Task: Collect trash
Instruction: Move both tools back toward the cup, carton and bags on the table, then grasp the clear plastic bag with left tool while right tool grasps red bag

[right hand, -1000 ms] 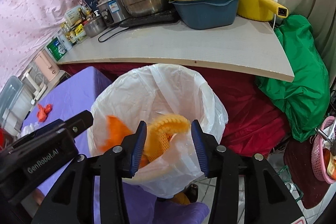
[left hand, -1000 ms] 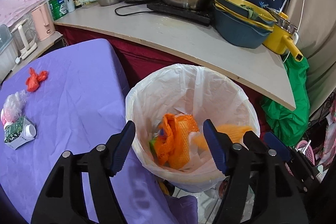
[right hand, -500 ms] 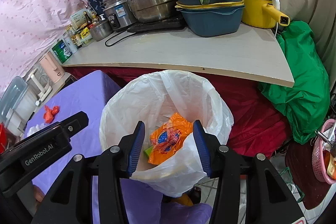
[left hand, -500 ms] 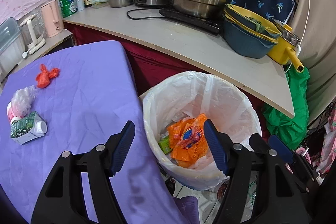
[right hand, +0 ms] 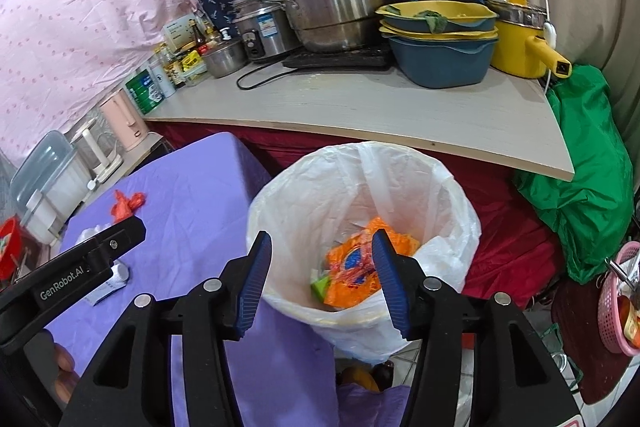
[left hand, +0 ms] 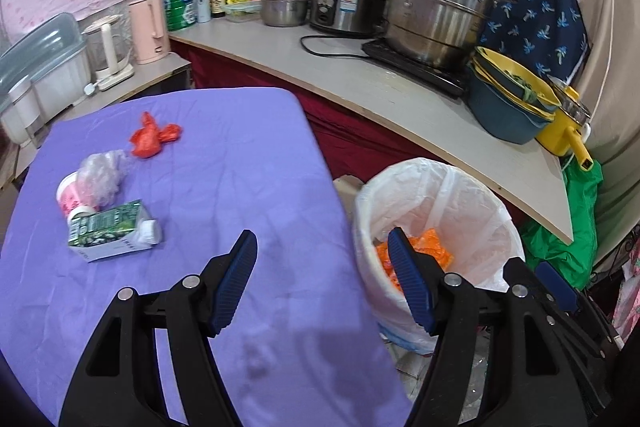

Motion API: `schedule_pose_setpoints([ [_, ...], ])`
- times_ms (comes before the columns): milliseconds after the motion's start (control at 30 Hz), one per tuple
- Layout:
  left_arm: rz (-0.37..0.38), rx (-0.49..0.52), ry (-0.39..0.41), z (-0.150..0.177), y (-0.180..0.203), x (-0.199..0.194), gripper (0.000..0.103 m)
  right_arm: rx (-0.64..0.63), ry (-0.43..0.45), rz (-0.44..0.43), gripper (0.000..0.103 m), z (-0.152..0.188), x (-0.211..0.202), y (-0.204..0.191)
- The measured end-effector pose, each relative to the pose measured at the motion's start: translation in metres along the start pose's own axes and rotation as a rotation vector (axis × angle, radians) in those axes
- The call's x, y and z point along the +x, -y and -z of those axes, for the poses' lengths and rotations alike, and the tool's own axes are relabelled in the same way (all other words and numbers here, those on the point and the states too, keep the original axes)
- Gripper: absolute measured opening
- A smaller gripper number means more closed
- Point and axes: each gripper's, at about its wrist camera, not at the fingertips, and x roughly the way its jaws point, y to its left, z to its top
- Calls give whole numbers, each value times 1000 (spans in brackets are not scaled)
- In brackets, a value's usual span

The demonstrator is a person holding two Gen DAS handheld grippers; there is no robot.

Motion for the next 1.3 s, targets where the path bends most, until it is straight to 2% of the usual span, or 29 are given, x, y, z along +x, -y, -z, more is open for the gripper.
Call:
schedule_pose_setpoints([
  [233,-63,-58,5,8,-55,-16,65,-56,-8,-42,51,11,-6,-44],
  [500,-146,-178,-29,25,-137,-21,65,-120,-34,-93,52,25,-2,-97],
  [867,-225,-323,-38,34,-232,-29,74,-206,-86,-156,52,43,21,-166],
  [933,-232,-342,-39,33,-243,-28,77,-218,-96,-165,52,45,27,-177],
  [1133,-232,-372,-43,23,-269,-17,78,-245,-126,-188,52,48,50,-203],
  [1300,-221,-379,-52,8,-278,3,78,-275,-130,-198,52,37,71,-224],
])
